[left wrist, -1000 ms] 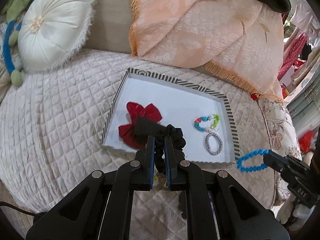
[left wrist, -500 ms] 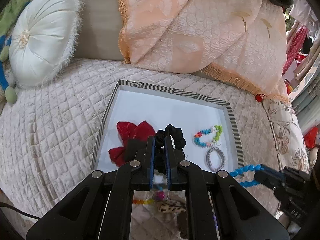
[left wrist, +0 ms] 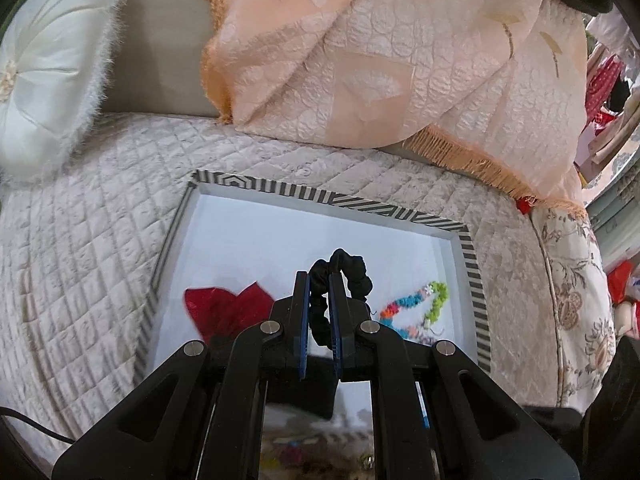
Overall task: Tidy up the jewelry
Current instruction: 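Release the black scrunchie into the tray while the right gripper drops the blue bracelet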
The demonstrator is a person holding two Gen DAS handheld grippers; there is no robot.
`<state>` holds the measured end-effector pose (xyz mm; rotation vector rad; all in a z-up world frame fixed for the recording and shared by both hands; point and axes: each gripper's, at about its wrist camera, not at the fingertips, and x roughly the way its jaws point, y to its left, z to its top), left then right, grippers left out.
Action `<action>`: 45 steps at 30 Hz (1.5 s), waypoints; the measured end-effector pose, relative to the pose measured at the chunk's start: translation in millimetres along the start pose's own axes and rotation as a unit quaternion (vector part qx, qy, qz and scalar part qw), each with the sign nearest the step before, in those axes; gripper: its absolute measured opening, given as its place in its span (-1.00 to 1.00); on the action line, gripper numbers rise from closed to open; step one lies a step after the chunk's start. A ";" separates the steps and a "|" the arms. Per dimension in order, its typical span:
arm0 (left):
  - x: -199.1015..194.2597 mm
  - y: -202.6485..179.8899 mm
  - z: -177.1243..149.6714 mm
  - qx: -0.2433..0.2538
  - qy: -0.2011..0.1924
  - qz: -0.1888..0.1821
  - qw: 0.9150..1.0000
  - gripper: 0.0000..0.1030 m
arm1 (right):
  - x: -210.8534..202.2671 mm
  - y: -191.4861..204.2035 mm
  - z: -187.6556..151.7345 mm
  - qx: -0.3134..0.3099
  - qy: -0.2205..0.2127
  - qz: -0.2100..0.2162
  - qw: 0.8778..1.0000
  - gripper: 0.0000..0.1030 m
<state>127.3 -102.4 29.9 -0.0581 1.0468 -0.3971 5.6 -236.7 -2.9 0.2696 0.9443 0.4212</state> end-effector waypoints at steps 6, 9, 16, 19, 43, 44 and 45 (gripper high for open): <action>35.9 3.1 6.8 -0.007 0.022 0.017 1.000 -0.85 | 26.2 -30.5 0.3 0.029 0.022 -0.024 0.999 -0.84; 49.7 8.1 8.0 -0.014 0.033 0.020 0.999 -0.85 | 33.3 -41.9 -1.0 0.034 0.030 -0.038 0.998 -0.84; 71.4 16.4 10.2 -0.020 0.043 0.040 0.998 -0.85 | 42.5 -42.2 -2.2 0.025 0.037 -0.050 0.998 -0.84; 76.5 21.9 10.3 -0.024 0.046 0.047 0.998 -0.85 | 47.5 -36.5 -2.3 0.013 0.040 -0.055 0.998 -0.84; 33.0 19.0 -7.1 -0.023 0.031 0.054 0.998 -0.05 | -0.4 -24.6 -16.9 0.028 -0.004 -0.058 0.998 -0.35; 28.6 19.1 -8.7 -0.021 0.029 0.055 0.998 -0.05 | -4.1 -23.2 -18.1 0.030 -0.006 -0.059 0.998 -0.35; 24.5 19.2 -10.3 -0.020 0.026 0.056 0.998 -0.04 | -6.0 -22.3 -18.5 0.031 -0.008 -0.059 0.998 -0.33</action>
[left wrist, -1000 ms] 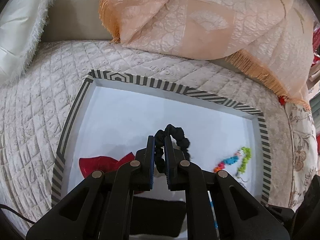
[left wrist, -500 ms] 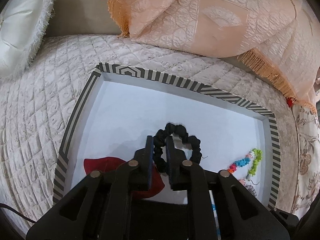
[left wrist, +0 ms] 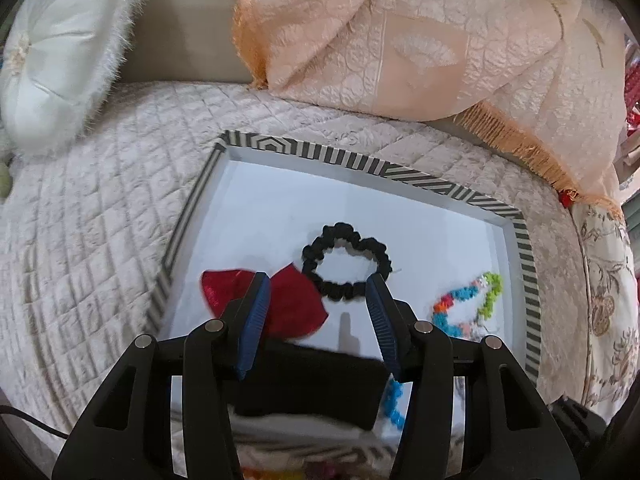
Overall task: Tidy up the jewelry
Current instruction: 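Move both open grippers back over the remaining jewelry pile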
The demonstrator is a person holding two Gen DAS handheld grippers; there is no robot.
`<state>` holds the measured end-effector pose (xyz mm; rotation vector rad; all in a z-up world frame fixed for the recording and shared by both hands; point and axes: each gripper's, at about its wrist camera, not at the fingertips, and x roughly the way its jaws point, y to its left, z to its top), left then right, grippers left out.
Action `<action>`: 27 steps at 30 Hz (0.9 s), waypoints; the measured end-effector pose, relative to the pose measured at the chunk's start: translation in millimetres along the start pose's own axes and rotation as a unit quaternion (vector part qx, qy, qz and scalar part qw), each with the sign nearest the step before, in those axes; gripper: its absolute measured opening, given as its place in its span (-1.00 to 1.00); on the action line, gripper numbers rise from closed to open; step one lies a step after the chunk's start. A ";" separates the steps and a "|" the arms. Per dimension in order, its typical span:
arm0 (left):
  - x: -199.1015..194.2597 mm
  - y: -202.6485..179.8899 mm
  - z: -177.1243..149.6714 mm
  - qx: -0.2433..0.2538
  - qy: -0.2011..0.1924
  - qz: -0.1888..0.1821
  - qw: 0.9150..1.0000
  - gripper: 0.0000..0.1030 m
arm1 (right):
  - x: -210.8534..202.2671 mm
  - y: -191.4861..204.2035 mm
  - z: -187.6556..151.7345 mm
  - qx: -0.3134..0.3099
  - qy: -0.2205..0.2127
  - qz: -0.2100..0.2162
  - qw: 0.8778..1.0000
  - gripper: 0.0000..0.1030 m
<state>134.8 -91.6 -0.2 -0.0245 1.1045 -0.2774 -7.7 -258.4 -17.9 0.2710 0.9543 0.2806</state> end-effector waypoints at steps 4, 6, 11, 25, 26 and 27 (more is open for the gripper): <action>-23.4 1.9 -13.8 0.006 -0.014 0.006 1.000 -0.04 | -12.7 5.0 -7.1 0.002 -0.007 0.001 1.000 -0.30; -33.4 3.4 -21.6 0.008 -0.019 0.008 1.000 -0.04 | -18.3 8.3 -10.9 0.002 -0.010 0.002 1.000 -0.30; -60.4 6.4 -41.8 0.010 -0.039 0.015 0.999 -0.04 | -36.8 18.3 -19.3 0.002 -0.023 0.000 1.000 -0.29; -117.3 16.8 -95.5 -0.004 -0.074 0.027 0.997 -0.04 | -81.1 43.9 -37.6 -0.002 -0.061 -0.029 0.998 -0.27; -120.3 17.3 -99.1 -0.005 -0.077 0.027 0.997 -0.04 | -82.9 45.6 -39.3 -0.001 -0.064 -0.033 0.997 -0.27; -123.4 17.7 -102.6 -0.005 -0.079 0.027 0.996 -0.04 | -85.4 46.6 -41.0 0.000 -0.066 -0.036 0.997 -0.27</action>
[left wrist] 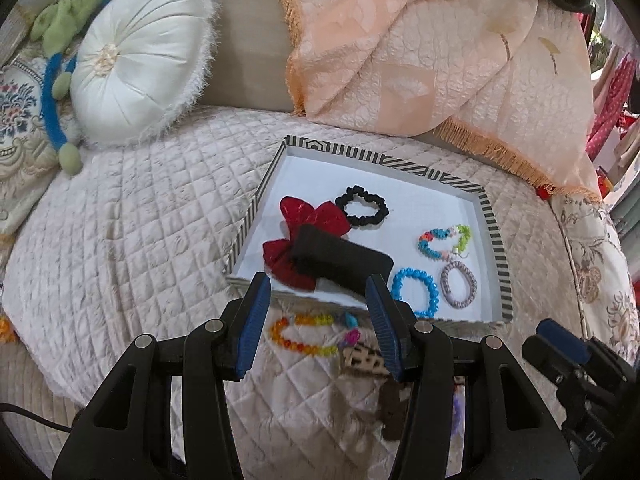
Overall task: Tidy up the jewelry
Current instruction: 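Move both open grippers back over the remaining jewelry pile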
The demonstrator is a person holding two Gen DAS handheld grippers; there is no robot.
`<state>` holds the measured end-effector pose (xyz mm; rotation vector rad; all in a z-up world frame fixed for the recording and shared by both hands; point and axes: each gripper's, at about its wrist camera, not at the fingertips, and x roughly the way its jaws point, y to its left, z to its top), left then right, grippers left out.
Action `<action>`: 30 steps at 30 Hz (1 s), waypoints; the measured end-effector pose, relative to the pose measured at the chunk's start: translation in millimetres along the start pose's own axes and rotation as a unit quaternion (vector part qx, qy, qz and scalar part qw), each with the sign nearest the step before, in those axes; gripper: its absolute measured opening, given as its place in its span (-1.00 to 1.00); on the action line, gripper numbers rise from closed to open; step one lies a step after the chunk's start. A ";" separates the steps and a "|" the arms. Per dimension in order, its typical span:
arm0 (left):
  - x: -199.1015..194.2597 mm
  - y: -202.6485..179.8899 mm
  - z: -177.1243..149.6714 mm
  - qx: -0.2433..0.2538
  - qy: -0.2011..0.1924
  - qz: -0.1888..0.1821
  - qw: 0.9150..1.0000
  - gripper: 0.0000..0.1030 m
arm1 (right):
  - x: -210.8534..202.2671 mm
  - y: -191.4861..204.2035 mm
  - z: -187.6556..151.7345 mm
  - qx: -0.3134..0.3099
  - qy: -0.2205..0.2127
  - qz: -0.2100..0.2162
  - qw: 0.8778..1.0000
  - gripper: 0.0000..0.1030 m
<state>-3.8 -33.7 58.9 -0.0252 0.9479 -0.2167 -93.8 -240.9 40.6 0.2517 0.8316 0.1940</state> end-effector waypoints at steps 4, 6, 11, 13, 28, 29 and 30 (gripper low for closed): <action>-12.4 -0.8 -12.1 0.003 -0.005 -0.001 1.000 -0.04 | -10.8 2.5 -5.0 0.003 -0.007 -0.007 1.000 -0.25; -17.5 -0.7 -17.3 0.004 -0.006 -0.003 1.000 -0.04 | -16.7 4.8 -7.9 0.001 -0.010 -0.013 1.000 -0.24; -30.5 -1.7 -29.3 0.007 -0.015 -0.001 1.000 -0.04 | -29.0 10.0 -14.6 -0.003 -0.016 -0.021 1.000 -0.19; -34.3 -2.4 -32.9 0.010 -0.015 -0.002 1.000 -0.04 | -31.7 10.5 -17.2 -0.004 -0.017 -0.021 1.000 -0.11; -48.6 0.4 -49.4 0.015 -0.016 -0.005 1.000 -0.04 | -43.1 14.2 -32.3 -0.009 -0.013 -0.023 1.000 0.02; -48.4 2.1 -49.8 0.013 -0.014 -0.007 1.000 -0.04 | -42.8 14.2 -33.2 -0.010 -0.010 -0.023 1.000 0.02; -48.3 4.3 -50.1 0.009 -0.010 -0.011 1.000 -0.04 | -42.7 14.4 -33.9 -0.011 -0.009 -0.023 1.000 0.03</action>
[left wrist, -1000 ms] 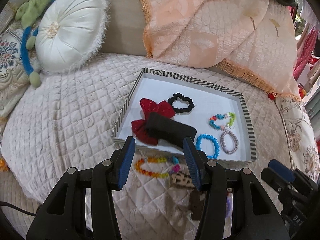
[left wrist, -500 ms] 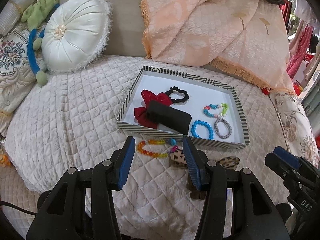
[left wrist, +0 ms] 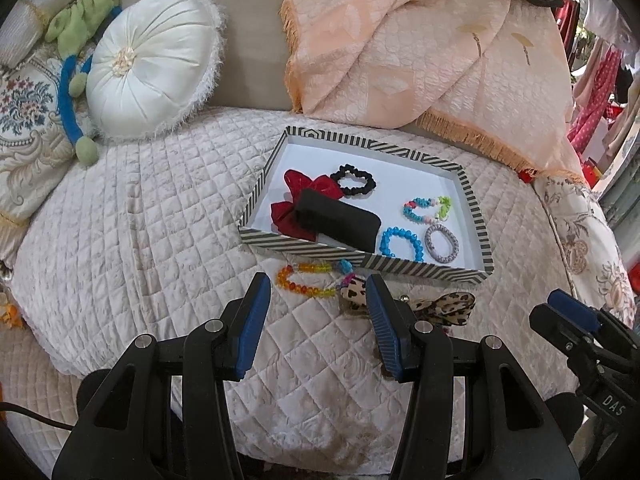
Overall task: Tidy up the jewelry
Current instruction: 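Move both open grippers back over the remaining jewelry pile, then grasp the leopard-print bow with the left gripper while the right grasps the purple bracelet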
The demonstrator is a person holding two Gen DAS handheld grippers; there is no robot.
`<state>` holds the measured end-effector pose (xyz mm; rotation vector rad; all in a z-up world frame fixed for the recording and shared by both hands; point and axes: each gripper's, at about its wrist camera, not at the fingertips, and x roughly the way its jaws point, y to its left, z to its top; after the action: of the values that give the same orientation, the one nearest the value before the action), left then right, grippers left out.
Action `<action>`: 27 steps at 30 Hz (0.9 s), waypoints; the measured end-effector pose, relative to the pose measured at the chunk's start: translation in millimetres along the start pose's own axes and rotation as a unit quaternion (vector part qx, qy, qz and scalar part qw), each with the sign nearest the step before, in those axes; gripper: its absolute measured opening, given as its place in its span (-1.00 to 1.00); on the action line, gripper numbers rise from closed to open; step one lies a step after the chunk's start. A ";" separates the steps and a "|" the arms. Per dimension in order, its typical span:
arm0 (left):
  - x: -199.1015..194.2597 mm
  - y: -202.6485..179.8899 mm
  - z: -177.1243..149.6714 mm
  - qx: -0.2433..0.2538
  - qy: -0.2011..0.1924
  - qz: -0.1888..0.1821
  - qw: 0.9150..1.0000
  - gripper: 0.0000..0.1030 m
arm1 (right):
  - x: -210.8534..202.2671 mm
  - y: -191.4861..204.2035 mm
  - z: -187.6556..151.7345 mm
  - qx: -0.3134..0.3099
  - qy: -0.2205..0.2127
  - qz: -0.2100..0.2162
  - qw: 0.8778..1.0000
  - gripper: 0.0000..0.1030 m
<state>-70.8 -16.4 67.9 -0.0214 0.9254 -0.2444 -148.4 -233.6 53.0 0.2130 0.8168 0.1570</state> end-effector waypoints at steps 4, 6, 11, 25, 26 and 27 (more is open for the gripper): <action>6.3 15.0 1.2 -0.026 0.021 -0.011 0.999 -0.04 | 1.5 -1.9 -5.5 -0.002 0.007 0.002 1.000 0.05; 11.7 23.4 1.7 -0.042 0.031 -0.015 0.999 -0.04 | 4.4 -4.5 -8.7 0.001 0.012 0.005 1.000 0.05; 30.5 34.2 -0.7 -0.073 0.070 -0.047 0.994 -0.04 | 20.4 -16.4 -19.4 0.011 0.037 0.008 0.999 0.05; 74.3 2.8 -19.2 -0.048 0.146 -0.090 0.984 -0.04 | 85.1 -20.3 -61.4 -0.035 0.102 -0.017 0.994 -0.12; 76.3 1.6 -20.4 -0.046 0.149 -0.088 0.984 -0.04 | 89.8 -18.9 -63.6 -0.041 0.106 -0.015 0.993 -0.16; 78.1 1.1 -21.1 -0.045 0.151 -0.087 0.984 -0.04 | 93.0 -18.5 -64.9 -0.045 0.109 -0.015 0.993 -0.24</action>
<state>-42.3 -30.6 -6.5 -0.1515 1.2380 -0.3744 -132.3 -222.8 -60.2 0.1003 1.0274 0.1912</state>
